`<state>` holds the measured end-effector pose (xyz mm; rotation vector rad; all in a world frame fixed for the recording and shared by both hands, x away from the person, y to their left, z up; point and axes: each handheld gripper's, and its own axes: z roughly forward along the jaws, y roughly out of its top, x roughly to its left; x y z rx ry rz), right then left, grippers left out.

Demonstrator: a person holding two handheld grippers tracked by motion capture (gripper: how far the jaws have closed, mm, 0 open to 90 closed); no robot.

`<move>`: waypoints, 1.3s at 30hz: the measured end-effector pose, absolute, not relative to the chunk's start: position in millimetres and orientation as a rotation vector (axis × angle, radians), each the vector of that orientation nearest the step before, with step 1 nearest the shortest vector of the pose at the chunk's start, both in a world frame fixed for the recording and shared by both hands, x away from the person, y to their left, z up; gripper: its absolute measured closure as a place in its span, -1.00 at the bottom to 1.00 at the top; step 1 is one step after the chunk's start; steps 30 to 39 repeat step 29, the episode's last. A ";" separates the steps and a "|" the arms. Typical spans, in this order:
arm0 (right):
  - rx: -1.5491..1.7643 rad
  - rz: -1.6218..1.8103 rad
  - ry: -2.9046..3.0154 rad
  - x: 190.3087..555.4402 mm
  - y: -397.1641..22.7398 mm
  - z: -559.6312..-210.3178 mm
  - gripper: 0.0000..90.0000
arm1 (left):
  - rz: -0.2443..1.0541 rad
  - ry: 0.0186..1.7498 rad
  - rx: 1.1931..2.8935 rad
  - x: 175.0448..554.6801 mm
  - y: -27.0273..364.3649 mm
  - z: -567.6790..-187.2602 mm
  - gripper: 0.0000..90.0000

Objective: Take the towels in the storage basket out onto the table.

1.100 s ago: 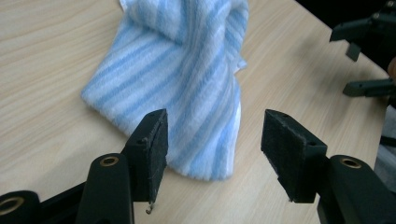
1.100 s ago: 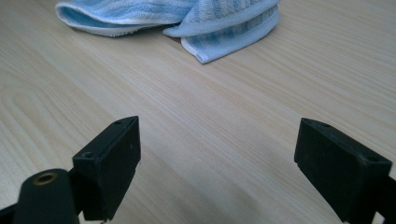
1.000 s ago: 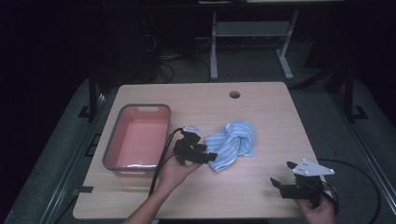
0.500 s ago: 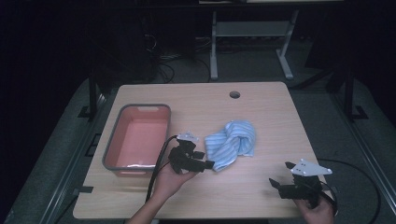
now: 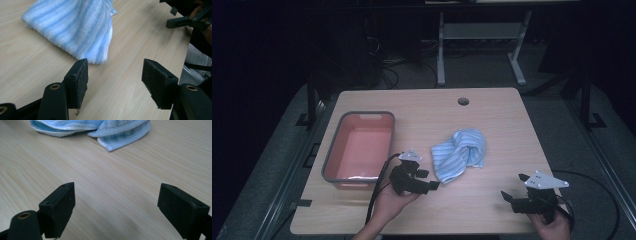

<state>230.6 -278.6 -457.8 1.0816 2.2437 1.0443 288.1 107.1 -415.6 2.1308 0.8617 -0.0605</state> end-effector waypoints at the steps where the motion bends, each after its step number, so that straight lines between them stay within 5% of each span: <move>1: 1.079 1.045 2.244 230.5 -278.5 -458.0 -0.69 | -0.055 0.862 2.123 286.5 107.5 -416.5 -0.17; 39: 1.070 1.084 2.224 219.7 -275.0 -457.0 -0.69 | -0.049 0.822 2.116 250.0 117.0 -438.4 -0.27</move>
